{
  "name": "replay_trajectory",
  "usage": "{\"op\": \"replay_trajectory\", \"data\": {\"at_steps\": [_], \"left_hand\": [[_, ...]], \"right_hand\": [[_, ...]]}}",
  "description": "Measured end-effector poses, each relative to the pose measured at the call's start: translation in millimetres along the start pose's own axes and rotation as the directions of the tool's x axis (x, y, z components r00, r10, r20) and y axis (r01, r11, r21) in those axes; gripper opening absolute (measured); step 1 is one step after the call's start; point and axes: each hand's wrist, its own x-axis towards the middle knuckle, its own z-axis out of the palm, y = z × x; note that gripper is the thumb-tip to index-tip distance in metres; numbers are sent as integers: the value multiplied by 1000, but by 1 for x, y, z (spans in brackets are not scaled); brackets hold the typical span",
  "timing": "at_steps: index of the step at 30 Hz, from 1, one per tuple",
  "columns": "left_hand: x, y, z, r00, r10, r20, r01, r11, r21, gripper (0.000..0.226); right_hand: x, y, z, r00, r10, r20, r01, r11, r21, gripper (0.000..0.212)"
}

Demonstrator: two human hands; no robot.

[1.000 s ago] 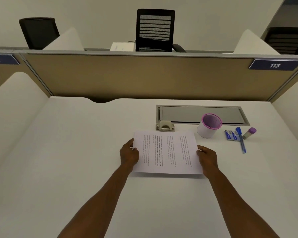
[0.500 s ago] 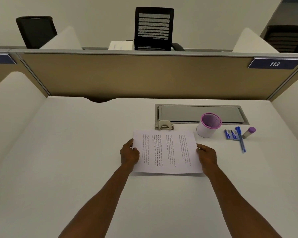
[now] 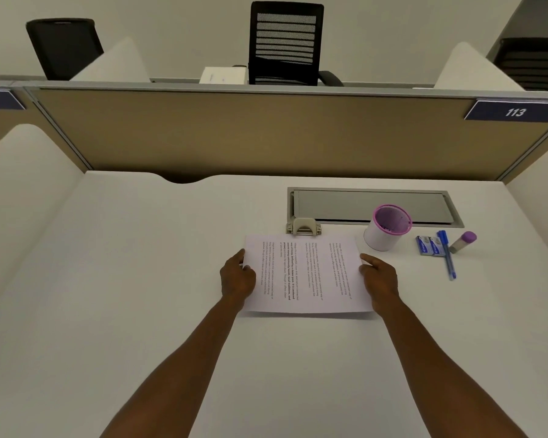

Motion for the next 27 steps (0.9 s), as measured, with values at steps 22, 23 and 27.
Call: {"op": "replay_trajectory", "data": {"at_steps": [22,23,27], "left_hand": [[30,10,4,999,-43,20,45,993,-111,36],[32,9,4,998,-51,29,55,991,-122,37],[35,5,2,994,-84,76,95,981,-166,40]], "right_hand": [[17,-11,3,993,-68,96,64,997,41,34],[19,-11,3,993,-50,103,42,997,70,32],[24,-9,1,992,-14,128,-12,979,205,26]]}}
